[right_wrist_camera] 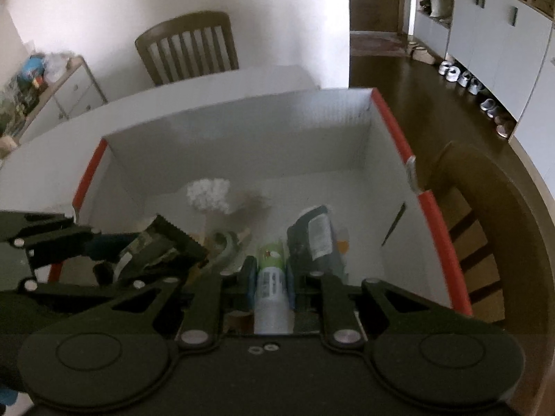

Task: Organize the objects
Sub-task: 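Lower the packet into the box and open the left tool while the right tool releases the tube, then withdraw both tools from the box back toward the table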

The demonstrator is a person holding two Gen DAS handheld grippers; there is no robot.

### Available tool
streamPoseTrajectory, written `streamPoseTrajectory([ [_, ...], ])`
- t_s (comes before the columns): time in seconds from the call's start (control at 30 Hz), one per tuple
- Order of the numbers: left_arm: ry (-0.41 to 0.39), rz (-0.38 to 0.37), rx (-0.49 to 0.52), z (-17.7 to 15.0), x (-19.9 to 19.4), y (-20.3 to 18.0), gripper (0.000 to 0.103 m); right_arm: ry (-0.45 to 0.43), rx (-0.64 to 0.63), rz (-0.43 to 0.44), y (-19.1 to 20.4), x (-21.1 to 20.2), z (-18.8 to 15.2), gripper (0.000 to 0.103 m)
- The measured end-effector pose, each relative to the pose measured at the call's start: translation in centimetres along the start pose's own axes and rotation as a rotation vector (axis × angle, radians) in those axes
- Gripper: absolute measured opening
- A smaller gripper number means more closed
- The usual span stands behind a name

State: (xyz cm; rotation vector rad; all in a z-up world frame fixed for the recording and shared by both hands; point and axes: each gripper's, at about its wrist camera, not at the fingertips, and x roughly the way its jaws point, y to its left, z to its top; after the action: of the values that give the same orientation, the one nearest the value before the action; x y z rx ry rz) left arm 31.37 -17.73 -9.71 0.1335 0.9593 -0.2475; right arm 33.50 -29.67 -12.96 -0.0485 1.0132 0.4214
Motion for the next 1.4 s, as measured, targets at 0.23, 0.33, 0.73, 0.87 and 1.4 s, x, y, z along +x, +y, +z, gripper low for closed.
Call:
streamPoseTrajectory([
  [0.23, 0.014, 0.004, 0.012, 0.1, 0.7, 0.0, 0.037, 0.037, -0.032, -0.02, 0.5, 1.0, -0.4, 0.018],
  [0.33, 0.036, -0.006, 0.009, 0.2, 1.2, 0.1, 0.037, 0.041, -0.047, -0.022, 0.7, 1.0, -0.4, 0.021],
  [0.73, 0.013, -0.041, -0.029, -0.6, 0.3, 0.6, 0.057, 0.013, -0.063, -0.024, -0.2, -1.4, -0.7, 0.034],
  [0.87, -0.021, -0.032, -0.033, -0.8, -0.8, 0.4, 0.067, -0.009, -0.07, -0.02, -0.5, -2.6, -0.7, 0.041],
  [1.4, -0.141, -0.065, -0.103, -2.4, -6.7, 2.0, 0.068, -0.119, -0.118, 0.03, 2.0, -8.1, -1.6, 0.062],
])
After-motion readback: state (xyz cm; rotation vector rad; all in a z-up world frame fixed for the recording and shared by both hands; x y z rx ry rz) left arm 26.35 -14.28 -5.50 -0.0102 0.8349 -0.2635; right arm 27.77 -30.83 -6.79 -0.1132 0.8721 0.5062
